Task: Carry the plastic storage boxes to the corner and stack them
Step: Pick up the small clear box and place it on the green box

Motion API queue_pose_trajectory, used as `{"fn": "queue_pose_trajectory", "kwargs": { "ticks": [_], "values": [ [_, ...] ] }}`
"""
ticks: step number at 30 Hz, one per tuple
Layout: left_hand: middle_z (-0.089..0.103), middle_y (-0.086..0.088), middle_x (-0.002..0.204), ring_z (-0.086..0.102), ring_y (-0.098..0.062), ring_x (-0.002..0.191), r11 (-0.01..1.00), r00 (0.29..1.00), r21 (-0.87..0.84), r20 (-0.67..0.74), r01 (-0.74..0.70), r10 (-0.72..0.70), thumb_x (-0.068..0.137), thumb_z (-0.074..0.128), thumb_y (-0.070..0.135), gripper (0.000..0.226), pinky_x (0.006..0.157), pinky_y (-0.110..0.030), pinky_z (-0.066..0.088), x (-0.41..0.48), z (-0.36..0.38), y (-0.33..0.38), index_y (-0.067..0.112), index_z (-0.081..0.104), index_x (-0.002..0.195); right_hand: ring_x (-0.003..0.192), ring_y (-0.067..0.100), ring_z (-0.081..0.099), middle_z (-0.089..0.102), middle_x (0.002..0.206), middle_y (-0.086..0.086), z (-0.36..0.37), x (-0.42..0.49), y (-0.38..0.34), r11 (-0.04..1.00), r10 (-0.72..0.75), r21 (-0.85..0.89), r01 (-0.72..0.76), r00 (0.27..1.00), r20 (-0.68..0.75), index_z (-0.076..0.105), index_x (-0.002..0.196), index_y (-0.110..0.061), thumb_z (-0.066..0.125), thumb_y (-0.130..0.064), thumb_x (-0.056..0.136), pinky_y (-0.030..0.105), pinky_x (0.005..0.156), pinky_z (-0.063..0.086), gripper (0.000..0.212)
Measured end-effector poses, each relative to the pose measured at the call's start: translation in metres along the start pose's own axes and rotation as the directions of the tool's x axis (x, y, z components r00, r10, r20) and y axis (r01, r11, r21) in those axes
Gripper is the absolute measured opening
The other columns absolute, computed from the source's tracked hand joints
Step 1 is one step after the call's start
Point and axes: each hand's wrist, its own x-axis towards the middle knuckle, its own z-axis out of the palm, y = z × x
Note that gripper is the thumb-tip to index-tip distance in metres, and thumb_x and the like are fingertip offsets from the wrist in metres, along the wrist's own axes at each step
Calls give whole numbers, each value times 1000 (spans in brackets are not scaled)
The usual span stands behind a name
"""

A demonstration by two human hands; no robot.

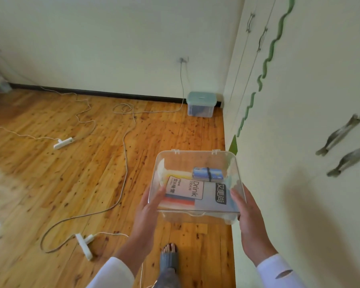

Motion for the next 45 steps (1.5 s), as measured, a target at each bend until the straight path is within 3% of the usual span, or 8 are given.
{"fn": "queue_pose_trajectory", "kwargs": {
  "ticks": [5,12,16,24,30,33,39,45],
  "values": [
    [75,9,101,69,-4,89,1000,1000,19,-2,-10,10,77,59,56,47,79,-29,43,86,2,25,44,59,122,107,7,62,66,116,-13,27,88,-12,1000,-10,-16,10,1000,2,50,131,-46,49,-60,82,27,78,56,51],
    [72,14,109,66,-2,98,999,999,24,31,-24,23,86,57,53,39,82,-29,42,215,-12,72,51,55,126,113,14,60,65,121,-9,86,204,-29,999,15,30,-14,1000,-25,47,134,-45,53,-60,86,40,89,55,51],
    [72,10,111,65,-12,106,1000,999,12,35,-23,23,85,60,53,48,93,-34,44,275,-19,92,46,52,132,112,13,60,64,120,-8,114,255,-37,1000,23,11,-23,999,-39,46,134,-45,52,-65,78,27,77,56,60],
    [72,10,113,66,-10,106,999,996,25,84,-45,43,89,58,50,42,97,-37,43,372,-11,124,47,53,131,99,3,65,67,110,-15,138,352,-48,999,24,-26,-26,997,-72,50,128,-50,49,-67,79,17,64,55,51],
    [72,9,112,63,-17,112,1000,998,20,61,-20,19,93,54,45,43,104,-45,42,455,13,139,43,49,135,102,5,64,67,106,-19,143,442,-47,998,24,-53,-28,997,-74,50,122,-57,47,-73,79,27,75,58,46],
    [72,8,111,63,-17,110,999,999,30,41,-19,18,92,55,44,44,99,-40,45,507,31,145,40,50,135,101,6,65,68,106,-18,142,500,-51,998,16,-53,-20,998,-65,52,122,-54,48,-69,83,30,77,59,42],
    [73,9,108,69,-7,96,1000,1000,16,22,15,-15,90,58,44,37,82,-29,45,610,76,167,43,56,127,91,1,67,70,102,-15,133,612,-65,999,47,-24,-49,996,-76,53,123,-49,50,-62,86,18,62,55,40],
    [73,11,110,68,-6,98,1000,999,-5,27,30,-30,93,58,39,29,84,-30,45,711,118,188,47,59,120,95,6,67,69,103,-15,122,724,-84,997,51,-46,-54,997,-56,52,124,-48,48,-63,83,19,63,56,43]
  ]
}}
